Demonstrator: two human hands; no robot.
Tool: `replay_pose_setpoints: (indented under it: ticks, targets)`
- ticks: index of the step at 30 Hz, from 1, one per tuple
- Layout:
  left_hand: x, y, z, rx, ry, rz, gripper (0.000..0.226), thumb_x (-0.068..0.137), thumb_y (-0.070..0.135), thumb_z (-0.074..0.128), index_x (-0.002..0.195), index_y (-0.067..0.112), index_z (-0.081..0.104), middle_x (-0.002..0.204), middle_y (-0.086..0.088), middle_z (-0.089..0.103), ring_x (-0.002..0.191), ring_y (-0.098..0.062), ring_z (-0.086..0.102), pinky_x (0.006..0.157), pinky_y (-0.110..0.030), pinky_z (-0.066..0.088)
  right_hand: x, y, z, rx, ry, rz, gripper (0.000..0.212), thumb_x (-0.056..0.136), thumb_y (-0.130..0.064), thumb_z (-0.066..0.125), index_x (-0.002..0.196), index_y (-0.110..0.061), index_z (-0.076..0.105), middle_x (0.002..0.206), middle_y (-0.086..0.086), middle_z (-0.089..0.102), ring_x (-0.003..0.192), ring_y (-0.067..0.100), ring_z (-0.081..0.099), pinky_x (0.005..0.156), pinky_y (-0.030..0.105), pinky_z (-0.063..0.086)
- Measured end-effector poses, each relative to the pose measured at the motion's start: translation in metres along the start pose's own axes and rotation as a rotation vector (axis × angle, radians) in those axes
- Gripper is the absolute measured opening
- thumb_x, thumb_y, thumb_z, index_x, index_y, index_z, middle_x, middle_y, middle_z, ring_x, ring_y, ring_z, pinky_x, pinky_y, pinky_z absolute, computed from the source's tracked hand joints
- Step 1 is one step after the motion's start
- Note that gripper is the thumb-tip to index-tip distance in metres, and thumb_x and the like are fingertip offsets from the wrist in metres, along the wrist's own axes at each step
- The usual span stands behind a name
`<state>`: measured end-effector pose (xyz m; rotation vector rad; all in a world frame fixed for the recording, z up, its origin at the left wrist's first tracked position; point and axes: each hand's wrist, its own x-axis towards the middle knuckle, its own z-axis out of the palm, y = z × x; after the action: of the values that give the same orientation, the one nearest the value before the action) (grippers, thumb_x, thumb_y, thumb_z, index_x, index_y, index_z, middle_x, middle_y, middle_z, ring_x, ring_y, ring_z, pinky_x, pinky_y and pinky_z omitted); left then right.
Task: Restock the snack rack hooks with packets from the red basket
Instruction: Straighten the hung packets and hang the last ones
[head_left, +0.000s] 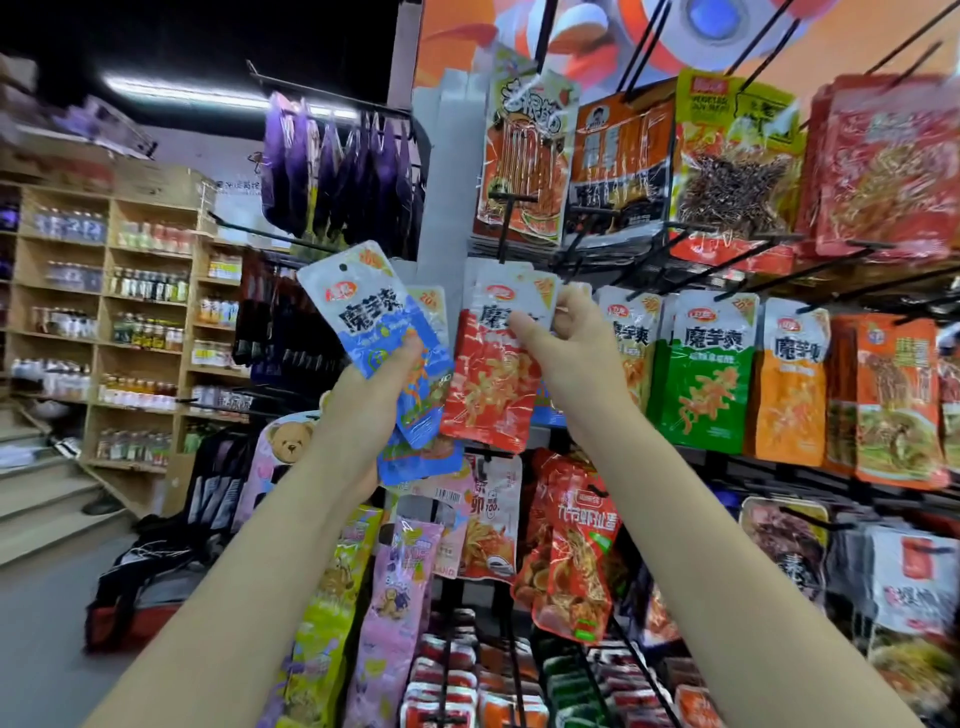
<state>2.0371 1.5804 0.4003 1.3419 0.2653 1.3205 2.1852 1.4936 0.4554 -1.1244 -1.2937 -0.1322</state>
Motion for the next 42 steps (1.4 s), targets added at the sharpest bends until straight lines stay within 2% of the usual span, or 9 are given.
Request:
replay_pose_setpoints:
  ticks: [4,8,11,17,24,28,34,39,42]
  targets:
    - [-0.001,-0.004,-0.010,-0.019,0.000,0.026,0.017,0.093,0.029,0.071,0.106,0.018,0.073,0.101,-0.006,0.078,0.089,-0.030,0.074,0.068,-0.042,0.059,0.006,-0.008,-0.008,0.022,0.032,-0.142,0.037,0.097,-0.015,0.064,0.125,-0.032,0.047,0.056,-0.015,0.049,0.051,0.021,0.039,0.046,0.026,0.036]
    - [-0.004,-0.004,-0.015,0.053,-0.010,0.058,0.026,0.084,0.024,0.079,0.106,0.012,0.075,0.092,-0.004,0.078,0.080,-0.029,0.074,0.052,-0.034,0.056,0.020,-0.014,0.002,0.009,0.027,-0.217,0.021,0.096,-0.023,0.065,0.110,-0.038,0.063,0.092,-0.007,0.066,0.070,0.038,0.056,0.064,0.046,0.053]
    - [-0.006,-0.003,-0.017,0.072,-0.014,0.070,0.031,0.079,0.025,0.082,0.106,0.013,0.075,0.097,-0.006,0.079,0.091,-0.028,0.076,0.071,-0.043,0.060,0.029,-0.015,0.008,-0.046,0.040,-0.224,0.023,0.092,-0.030,0.066,0.107,-0.048,0.063,0.118,-0.005,0.068,0.107,0.034,0.065,0.090,0.059,0.052]
    - [-0.012,0.004,-0.022,0.050,-0.027,0.065,0.049,0.069,0.028,0.085,0.112,0.008,0.071,0.096,-0.013,0.078,0.080,-0.034,0.076,0.056,-0.042,0.059,0.038,-0.016,0.007,-0.117,0.031,-0.218,0.028,0.087,-0.037,0.067,0.102,-0.059,0.059,0.114,0.002,0.071,0.106,0.031,0.066,0.091,0.055,0.054]
    - [-0.018,0.009,-0.011,0.064,-0.023,0.082,0.047,0.072,0.025,0.085,0.113,0.006,0.072,0.092,-0.010,0.078,0.078,-0.032,0.076,0.051,-0.044,0.059,0.038,-0.019,0.001,-0.310,-0.022,-0.109,0.036,0.097,-0.022,0.066,0.132,-0.016,0.063,0.131,0.000,0.064,0.117,0.007,0.052,0.104,0.027,0.043]
    - [-0.020,0.014,-0.007,0.077,-0.007,0.084,0.042,0.076,0.020,0.084,0.114,0.007,0.071,0.096,-0.011,0.078,0.085,-0.034,0.076,0.055,-0.056,0.061,0.018,-0.023,-0.005,-0.561,0.166,-0.271,0.026,0.102,-0.024,0.054,0.116,-0.011,0.072,0.091,0.003,0.066,0.086,0.018,0.058,0.083,0.035,0.049]
    - [-0.025,0.019,0.018,0.114,-0.054,0.038,0.038,0.075,0.029,0.084,0.106,0.014,0.071,0.085,-0.004,0.078,0.072,-0.027,0.076,0.048,-0.048,0.060,-0.009,-0.022,0.001,-0.095,-0.120,-0.002,0.031,0.093,-0.041,0.068,0.096,-0.010,0.068,0.078,0.009,0.068,0.065,0.004,0.062,0.061,0.038,0.053]
    - [-0.014,0.015,0.030,0.226,0.017,0.056,0.062,0.099,0.048,0.057,0.151,0.019,0.042,0.135,0.009,0.058,0.111,-0.017,0.062,0.083,-0.034,0.049,0.002,-0.005,-0.026,-0.062,0.054,0.054,0.033,0.090,-0.037,0.072,0.109,-0.014,0.060,0.108,0.009,0.069,0.098,0.029,0.068,0.082,0.048,0.056]
    - [-0.010,0.010,0.023,0.180,-0.015,0.117,0.019,0.099,0.035,0.063,0.106,0.018,0.069,0.096,0.001,0.077,0.088,-0.021,0.073,0.085,-0.046,0.058,0.006,-0.001,-0.044,-0.042,0.095,-0.047,0.051,0.087,-0.037,0.074,0.127,-0.028,0.044,0.128,0.013,0.060,0.104,0.036,0.065,0.085,0.056,0.056]
